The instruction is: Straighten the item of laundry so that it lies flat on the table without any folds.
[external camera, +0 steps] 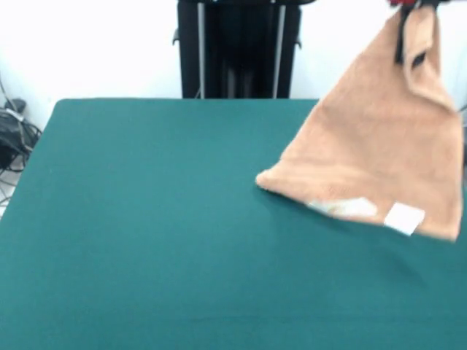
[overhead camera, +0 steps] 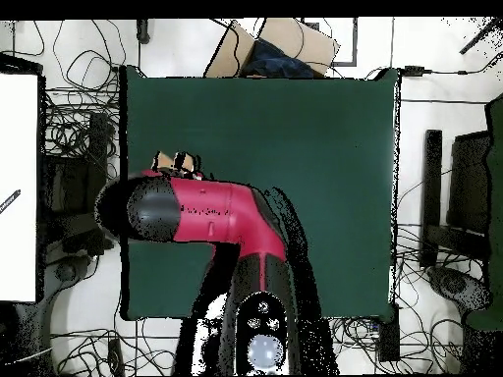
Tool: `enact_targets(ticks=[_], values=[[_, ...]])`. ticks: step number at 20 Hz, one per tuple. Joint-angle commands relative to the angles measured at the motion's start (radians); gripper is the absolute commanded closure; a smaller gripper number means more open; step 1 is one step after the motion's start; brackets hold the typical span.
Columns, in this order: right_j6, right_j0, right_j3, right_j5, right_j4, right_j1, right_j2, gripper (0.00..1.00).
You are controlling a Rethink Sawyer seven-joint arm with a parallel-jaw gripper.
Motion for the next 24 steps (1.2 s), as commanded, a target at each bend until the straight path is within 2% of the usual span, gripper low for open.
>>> enact_targets(ticks=[1, 4, 12, 24], values=[[0.132, -0.004, 0.069, -0.056, -0.052, 0.094, 0.021, 1.00], [0.101, -0.018, 0.047, -0.068, -0.060, 0.125, 0.028, 1.00], [-0.043, -0.157, -0.012, -0.111, -0.060, 0.254, 0.148, 1.00], [-0.051, -0.247, -0.042, -0.098, -0.102, 0.304, 0.227, 1.00]])
